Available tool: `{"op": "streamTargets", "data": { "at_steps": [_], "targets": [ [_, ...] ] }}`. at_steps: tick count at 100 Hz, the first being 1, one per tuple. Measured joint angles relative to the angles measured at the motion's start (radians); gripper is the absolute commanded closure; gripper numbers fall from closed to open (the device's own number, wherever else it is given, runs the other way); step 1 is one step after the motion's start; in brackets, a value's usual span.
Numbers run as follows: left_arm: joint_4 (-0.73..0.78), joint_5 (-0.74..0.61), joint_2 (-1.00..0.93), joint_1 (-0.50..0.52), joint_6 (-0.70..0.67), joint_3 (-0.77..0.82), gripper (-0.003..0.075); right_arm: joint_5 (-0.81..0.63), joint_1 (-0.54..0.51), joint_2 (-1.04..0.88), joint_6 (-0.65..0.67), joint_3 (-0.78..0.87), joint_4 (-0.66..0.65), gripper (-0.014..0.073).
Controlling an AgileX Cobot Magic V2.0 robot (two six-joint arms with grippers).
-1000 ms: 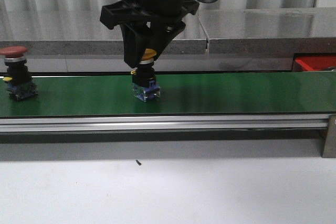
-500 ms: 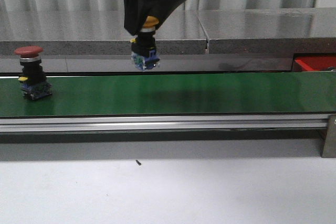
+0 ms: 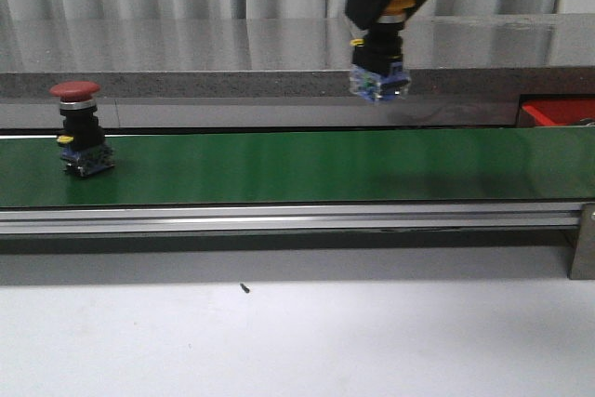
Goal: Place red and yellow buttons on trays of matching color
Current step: 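Carry the yellow button into the yellow tray and open the right gripper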
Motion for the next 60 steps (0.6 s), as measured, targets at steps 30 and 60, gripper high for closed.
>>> {"op": "streamTargets", "data": {
  "at_steps": [30,60],
  "targets": [
    [0.000,0.000,0.000,0.000,0.000,0.000,0.0739,-0.019,-0.181,-0.167,0.000,0.183,0.000,0.0584],
    [0.000,0.000,0.000,0.000,0.000,0.000,0.0739,-0.021,-0.424,-0.228,0.001,0.236,-0.013,0.0584]
  ]
}}
